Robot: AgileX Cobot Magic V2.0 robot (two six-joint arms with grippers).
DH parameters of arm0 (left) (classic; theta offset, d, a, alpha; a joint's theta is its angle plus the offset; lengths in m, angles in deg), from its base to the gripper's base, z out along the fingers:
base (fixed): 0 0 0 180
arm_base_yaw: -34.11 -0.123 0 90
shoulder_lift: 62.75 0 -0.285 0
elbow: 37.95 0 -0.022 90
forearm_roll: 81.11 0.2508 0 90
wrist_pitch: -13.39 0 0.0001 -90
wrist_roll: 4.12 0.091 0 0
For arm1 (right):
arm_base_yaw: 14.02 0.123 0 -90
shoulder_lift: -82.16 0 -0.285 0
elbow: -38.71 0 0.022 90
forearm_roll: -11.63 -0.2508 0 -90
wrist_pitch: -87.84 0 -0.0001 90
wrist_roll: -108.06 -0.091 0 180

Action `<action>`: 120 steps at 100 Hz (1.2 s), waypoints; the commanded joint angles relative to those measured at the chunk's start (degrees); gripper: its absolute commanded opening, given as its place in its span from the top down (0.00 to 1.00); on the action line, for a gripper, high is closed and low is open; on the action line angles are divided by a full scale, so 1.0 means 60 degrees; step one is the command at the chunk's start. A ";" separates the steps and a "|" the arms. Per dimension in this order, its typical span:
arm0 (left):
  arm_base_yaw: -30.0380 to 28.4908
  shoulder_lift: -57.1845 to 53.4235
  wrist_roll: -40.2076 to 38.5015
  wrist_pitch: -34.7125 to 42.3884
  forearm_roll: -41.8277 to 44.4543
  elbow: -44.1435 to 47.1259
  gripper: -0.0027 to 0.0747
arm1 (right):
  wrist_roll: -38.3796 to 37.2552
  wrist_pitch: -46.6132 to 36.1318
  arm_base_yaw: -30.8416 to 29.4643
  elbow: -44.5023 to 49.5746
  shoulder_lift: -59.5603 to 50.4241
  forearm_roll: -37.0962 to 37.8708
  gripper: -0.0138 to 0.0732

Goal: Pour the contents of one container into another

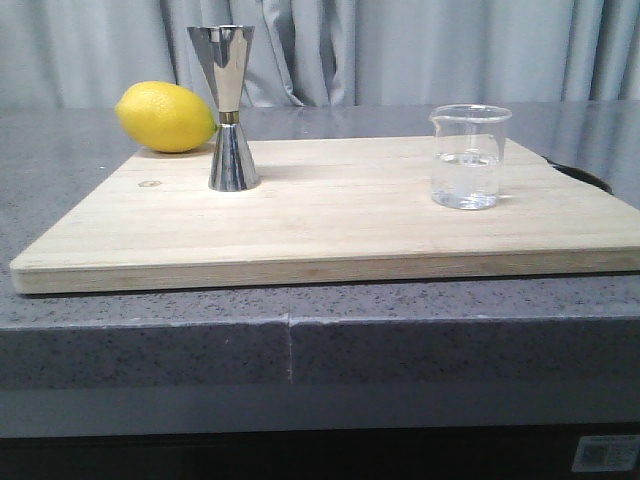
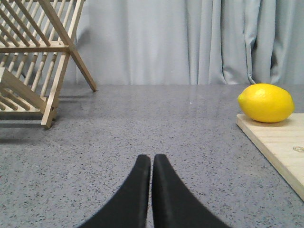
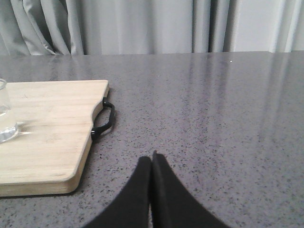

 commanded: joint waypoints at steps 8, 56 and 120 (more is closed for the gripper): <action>0.0060 -0.0192 -0.0004 0.0104 -0.0049 0.0266 0.99 | 0.0019 -0.0909 0.0010 0.0047 -0.0171 -0.0004 0.92; 0.0060 -0.0192 -0.0004 0.0083 -0.0049 0.0266 0.99 | 0.0019 -0.1478 0.0010 0.0047 -0.0171 -0.0004 0.92; 0.0060 -0.0192 -0.0004 0.0066 -0.0436 0.0266 0.99 | 0.0019 -0.1478 0.0010 0.0047 -0.0171 -0.0028 0.92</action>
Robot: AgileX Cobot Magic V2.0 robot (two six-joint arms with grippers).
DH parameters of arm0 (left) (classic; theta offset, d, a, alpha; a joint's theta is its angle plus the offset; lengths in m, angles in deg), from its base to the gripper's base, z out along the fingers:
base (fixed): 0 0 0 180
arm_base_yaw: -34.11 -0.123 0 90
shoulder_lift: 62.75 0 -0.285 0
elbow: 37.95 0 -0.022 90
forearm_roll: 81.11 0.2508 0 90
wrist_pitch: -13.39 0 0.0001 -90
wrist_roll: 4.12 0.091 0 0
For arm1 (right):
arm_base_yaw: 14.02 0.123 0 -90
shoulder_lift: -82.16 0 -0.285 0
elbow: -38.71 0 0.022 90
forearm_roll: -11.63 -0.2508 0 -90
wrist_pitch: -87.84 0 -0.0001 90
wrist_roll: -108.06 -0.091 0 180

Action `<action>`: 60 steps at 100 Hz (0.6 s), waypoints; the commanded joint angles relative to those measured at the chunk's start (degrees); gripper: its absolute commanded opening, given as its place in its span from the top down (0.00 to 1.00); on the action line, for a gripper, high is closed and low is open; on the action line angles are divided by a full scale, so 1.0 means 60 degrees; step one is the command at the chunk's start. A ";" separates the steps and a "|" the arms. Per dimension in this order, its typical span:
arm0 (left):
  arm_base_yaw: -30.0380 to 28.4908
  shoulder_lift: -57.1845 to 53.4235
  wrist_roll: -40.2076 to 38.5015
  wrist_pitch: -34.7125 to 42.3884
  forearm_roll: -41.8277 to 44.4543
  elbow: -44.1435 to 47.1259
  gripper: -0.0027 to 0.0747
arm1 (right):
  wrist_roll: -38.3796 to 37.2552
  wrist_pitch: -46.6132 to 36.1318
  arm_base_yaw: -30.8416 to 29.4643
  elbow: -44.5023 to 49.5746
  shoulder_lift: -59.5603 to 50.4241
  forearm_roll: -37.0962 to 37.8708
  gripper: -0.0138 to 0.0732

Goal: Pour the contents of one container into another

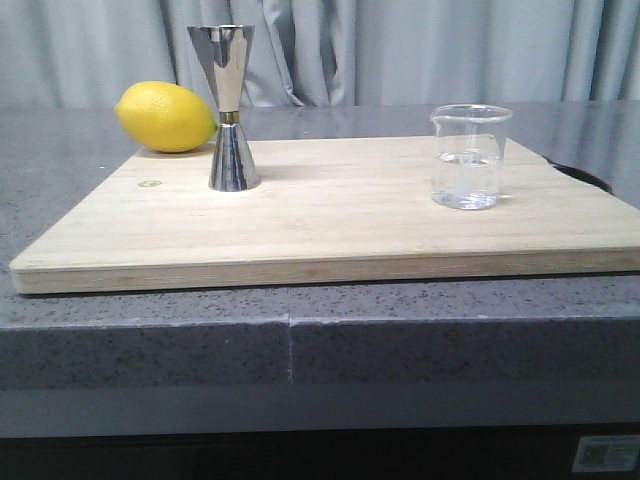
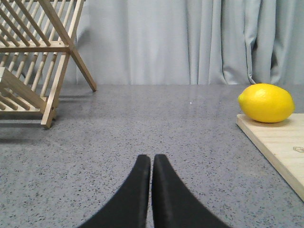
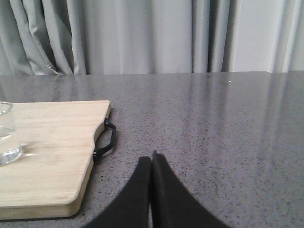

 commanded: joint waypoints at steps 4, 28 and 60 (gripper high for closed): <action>0.0060 -0.0192 -0.0004 0.0066 -0.0746 0.0266 0.99 | 0.0019 -0.0809 0.0010 0.0047 -0.0171 -0.0028 0.92; 0.0060 -0.0192 -0.0004 -0.0268 -0.1906 0.0189 0.99 | 0.0019 -0.1293 0.0010 0.0030 -0.0171 -0.0574 0.92; 0.0060 0.0034 -0.0055 -0.0751 -0.1921 -0.1376 0.99 | 0.0002 0.0112 0.0010 -0.1450 -0.0133 -0.0923 0.92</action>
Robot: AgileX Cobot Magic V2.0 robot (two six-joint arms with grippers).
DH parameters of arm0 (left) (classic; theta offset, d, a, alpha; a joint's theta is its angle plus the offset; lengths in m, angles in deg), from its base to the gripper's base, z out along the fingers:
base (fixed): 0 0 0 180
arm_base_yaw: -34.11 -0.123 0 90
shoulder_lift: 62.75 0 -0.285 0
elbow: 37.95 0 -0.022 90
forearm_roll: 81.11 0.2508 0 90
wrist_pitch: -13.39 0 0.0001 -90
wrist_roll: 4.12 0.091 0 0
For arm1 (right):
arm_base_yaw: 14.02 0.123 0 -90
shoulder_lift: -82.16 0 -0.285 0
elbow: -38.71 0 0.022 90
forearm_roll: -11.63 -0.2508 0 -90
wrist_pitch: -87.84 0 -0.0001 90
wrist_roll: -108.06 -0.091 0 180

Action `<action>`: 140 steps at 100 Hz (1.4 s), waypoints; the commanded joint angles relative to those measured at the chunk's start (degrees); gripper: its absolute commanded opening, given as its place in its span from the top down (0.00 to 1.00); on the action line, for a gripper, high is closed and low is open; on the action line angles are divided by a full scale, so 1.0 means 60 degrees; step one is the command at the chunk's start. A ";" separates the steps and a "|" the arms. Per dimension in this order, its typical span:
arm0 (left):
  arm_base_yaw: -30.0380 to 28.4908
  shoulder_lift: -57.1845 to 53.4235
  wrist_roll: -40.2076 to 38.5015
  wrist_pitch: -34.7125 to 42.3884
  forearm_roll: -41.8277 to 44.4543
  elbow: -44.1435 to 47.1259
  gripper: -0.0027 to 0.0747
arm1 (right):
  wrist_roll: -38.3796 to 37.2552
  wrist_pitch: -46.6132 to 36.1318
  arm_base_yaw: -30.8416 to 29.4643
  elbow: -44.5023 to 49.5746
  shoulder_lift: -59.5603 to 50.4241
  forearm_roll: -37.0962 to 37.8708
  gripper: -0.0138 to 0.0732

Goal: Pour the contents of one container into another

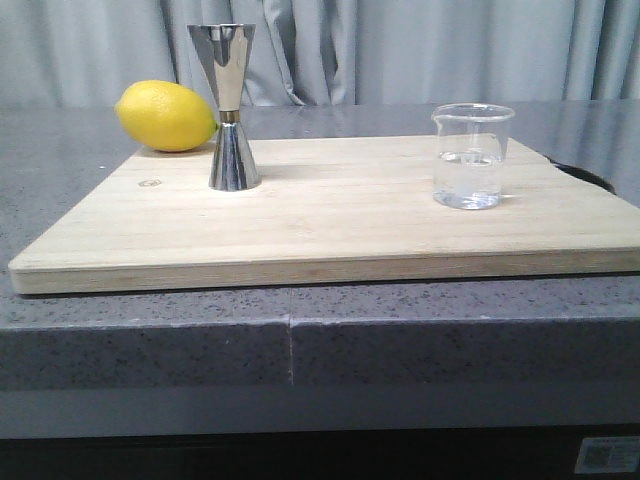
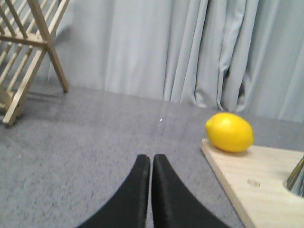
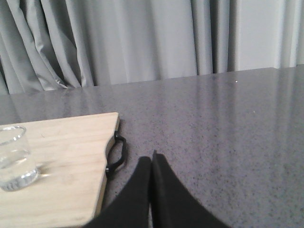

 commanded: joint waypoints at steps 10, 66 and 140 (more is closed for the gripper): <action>0.0060 0.0713 -0.0093 -0.0161 -0.0407 -0.1739 0.99 | 0.0002 0.0042 0.0010 -0.1698 0.0145 -0.0113 0.92; 0.0060 0.7315 -0.0429 -0.5396 -0.0002 -0.7301 0.99 | 0.0161 0.3640 0.0010 -0.7704 0.4810 -0.0113 0.92; 0.0060 1.0557 -0.2502 -0.8475 0.3076 -1.0823 0.40 | 0.0633 0.4315 0.0010 -1.0882 0.8822 -0.0113 0.11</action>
